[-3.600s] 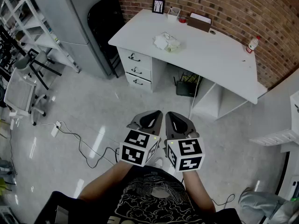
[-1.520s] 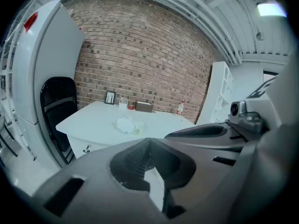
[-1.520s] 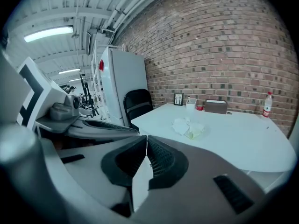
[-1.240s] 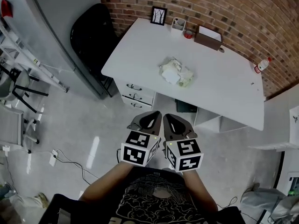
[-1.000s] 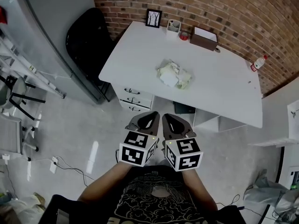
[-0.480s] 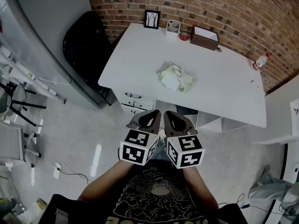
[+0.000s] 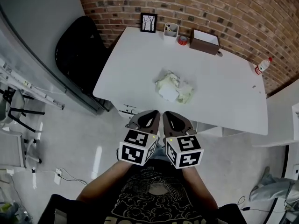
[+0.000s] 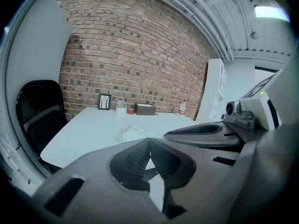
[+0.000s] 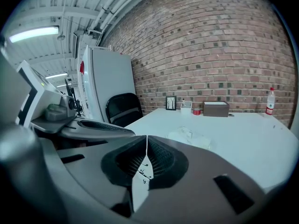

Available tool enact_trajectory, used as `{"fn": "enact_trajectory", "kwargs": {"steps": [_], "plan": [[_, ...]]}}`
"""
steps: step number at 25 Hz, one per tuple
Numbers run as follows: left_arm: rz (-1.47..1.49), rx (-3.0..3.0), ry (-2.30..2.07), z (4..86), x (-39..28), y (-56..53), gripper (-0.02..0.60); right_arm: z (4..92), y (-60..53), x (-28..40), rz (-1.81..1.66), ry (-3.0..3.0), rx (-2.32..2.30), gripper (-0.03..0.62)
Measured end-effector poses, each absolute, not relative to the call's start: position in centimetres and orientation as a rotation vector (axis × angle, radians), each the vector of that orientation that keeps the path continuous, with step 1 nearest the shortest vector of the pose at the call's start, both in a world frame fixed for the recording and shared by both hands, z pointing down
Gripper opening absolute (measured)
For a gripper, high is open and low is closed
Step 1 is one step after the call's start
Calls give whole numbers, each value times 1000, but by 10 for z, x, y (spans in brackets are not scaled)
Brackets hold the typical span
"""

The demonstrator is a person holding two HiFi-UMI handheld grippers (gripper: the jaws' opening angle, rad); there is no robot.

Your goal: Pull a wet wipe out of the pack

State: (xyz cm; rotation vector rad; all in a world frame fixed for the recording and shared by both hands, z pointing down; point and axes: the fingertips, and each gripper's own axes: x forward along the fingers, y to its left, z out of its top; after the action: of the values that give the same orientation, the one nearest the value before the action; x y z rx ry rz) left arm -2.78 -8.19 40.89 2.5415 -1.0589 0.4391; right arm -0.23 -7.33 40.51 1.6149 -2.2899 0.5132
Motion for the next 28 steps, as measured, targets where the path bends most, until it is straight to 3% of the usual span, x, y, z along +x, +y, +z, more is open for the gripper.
{"fn": "enact_trajectory", "kwargs": {"steps": [28], "plan": [[564, 2473, -956, 463, 41, -232, 12, 463, -227, 70, 645, -2109, 1613, 20]]}}
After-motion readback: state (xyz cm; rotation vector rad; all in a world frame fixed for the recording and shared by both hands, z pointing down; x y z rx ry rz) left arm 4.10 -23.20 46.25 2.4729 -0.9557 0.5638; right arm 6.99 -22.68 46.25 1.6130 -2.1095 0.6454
